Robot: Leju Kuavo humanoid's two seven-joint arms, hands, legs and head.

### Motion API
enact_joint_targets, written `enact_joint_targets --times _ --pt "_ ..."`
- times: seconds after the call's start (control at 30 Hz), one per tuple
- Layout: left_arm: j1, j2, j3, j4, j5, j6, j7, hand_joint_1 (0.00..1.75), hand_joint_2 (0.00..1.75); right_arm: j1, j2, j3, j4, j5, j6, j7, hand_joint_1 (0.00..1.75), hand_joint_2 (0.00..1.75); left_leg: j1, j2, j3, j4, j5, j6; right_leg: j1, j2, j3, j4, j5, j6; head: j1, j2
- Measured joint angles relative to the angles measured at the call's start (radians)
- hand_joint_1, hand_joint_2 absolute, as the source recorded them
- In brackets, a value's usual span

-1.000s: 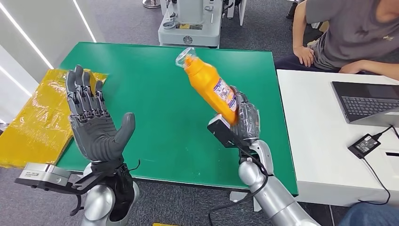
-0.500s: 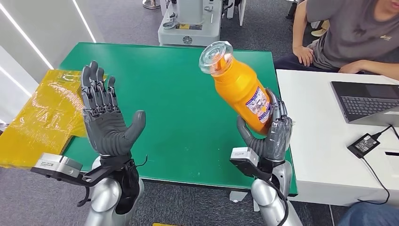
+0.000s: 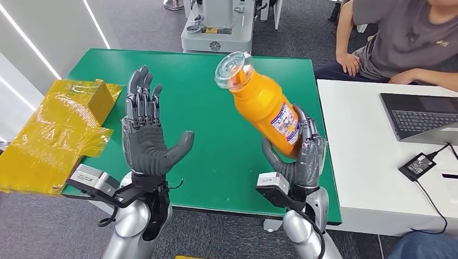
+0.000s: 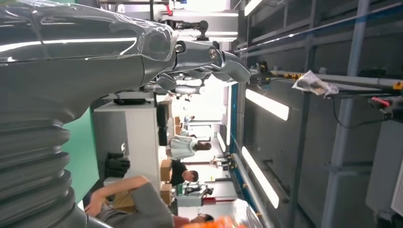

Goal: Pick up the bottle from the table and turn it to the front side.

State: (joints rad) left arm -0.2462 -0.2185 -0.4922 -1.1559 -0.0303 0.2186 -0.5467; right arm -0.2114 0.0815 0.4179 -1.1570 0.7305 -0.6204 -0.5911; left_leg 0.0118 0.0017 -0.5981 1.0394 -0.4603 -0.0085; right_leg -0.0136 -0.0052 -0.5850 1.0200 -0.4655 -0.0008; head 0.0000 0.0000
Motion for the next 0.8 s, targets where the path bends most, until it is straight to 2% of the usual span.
enact_joint_targets --times 0.17,0.43,0.8 --pt "-0.007 0.000 -0.006 0.013 -0.003 -0.025 0.003 0.00 1.75 -0.013 -0.014 0.048 0.016 0.001 0.043 0.002 1.75 1.75 0.000 0.000 0.000 0.000 0.000 0.000 0.000 0.000 0.000 0.000 0.000 0.000 0.000 0.000" --pt "-0.033 0.000 -0.010 0.044 0.005 -0.076 0.015 0.00 1.75 -0.080 -0.017 0.115 0.054 0.003 0.054 -0.039 1.75 1.75 0.000 0.000 0.000 0.000 0.000 0.000 0.000 0.000 0.000 0.000 0.000 0.000 0.000 0.000" --pt "-0.059 -0.005 -0.010 0.090 0.021 -0.091 0.021 0.00 1.75 -0.193 0.015 0.196 0.121 0.036 0.116 -0.025 1.75 1.75 0.000 0.000 0.000 0.000 0.000 0.000 0.000 0.000 0.000 0.001 0.000 0.000 0.000 0.000"
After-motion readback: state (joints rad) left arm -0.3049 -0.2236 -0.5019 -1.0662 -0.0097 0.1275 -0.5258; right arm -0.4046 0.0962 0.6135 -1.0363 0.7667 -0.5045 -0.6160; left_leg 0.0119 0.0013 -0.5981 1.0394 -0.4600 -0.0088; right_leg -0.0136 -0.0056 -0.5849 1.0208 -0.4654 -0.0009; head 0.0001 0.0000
